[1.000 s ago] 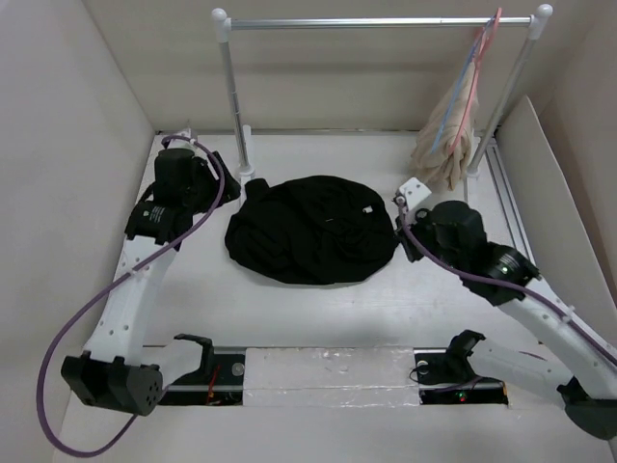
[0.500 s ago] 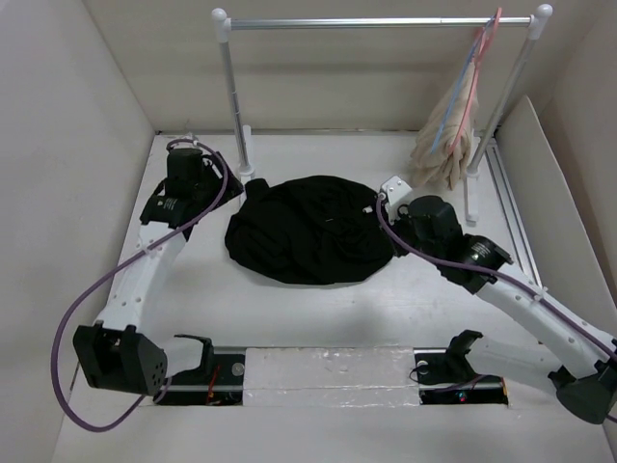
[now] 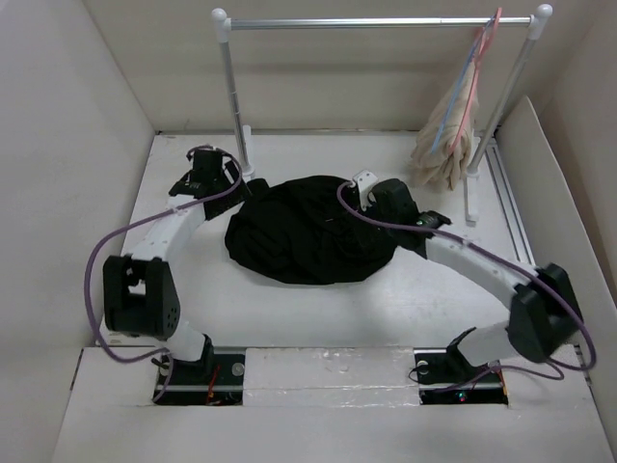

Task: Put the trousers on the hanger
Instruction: Flatten out the trousers at the center of the board.

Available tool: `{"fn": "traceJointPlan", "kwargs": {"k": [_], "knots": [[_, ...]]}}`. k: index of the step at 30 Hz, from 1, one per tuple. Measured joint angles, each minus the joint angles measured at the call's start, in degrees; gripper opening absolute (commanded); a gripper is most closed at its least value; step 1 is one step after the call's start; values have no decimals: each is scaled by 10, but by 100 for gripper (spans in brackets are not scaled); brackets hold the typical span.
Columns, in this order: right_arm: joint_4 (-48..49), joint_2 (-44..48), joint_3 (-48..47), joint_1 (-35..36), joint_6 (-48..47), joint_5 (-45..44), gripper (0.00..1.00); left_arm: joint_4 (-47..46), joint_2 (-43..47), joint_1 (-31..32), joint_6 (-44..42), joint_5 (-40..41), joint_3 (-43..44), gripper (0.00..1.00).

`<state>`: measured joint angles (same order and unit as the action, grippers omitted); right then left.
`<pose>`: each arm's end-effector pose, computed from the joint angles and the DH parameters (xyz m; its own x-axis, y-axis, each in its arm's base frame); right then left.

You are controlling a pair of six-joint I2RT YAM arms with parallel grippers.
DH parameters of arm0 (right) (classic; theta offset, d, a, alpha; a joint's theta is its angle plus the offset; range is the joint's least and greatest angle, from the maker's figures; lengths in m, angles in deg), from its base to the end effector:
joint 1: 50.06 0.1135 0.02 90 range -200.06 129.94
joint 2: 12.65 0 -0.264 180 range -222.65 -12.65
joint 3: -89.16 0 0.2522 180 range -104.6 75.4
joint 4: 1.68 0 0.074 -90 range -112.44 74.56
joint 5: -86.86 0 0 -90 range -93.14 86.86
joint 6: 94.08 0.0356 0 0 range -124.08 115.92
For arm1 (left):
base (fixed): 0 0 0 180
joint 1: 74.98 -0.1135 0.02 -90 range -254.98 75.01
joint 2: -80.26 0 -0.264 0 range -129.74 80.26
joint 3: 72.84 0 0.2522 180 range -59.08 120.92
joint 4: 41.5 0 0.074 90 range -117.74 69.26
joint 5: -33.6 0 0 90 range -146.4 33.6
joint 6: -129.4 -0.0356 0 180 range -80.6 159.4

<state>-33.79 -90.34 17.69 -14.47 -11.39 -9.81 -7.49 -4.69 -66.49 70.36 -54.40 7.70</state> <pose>0.2465 0.1714 0.2763 -0.4361 -0.4675 -0.7689 -0.5640 0.8078 -0.1713 0.3306 -0.0481 0.2890 -0.5890 -0.4319 -0.6830 -0.2128 0.8983 -0.3845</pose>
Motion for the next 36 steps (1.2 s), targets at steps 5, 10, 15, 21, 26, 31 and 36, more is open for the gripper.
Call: {"fn": "traceJointPlan", "kwargs": {"k": [5,10,15,21,26,31,36], "knots": [[30,-169,-62,-36,0,61,82,-8,-94,0,-3,5,12,77],[78,-268,-125,-37,1,98,84,-23,-169,0,-10,-1,50,71],[124,-321,-134,-41,19,134,16,-58,-210,0,-4,-31,38,7],[124,-264,-79,-23,31,109,0,-68,-170,-4,2,-36,11,0],[54,-24,-52,57,26,54,0,-10,-10,-1,11,-5,-1,0],[-27,222,-96,108,39,18,0,53,172,-1,22,72,76,0],[-153,333,-189,110,55,-43,0,97,271,-1,23,155,182,0]]}}
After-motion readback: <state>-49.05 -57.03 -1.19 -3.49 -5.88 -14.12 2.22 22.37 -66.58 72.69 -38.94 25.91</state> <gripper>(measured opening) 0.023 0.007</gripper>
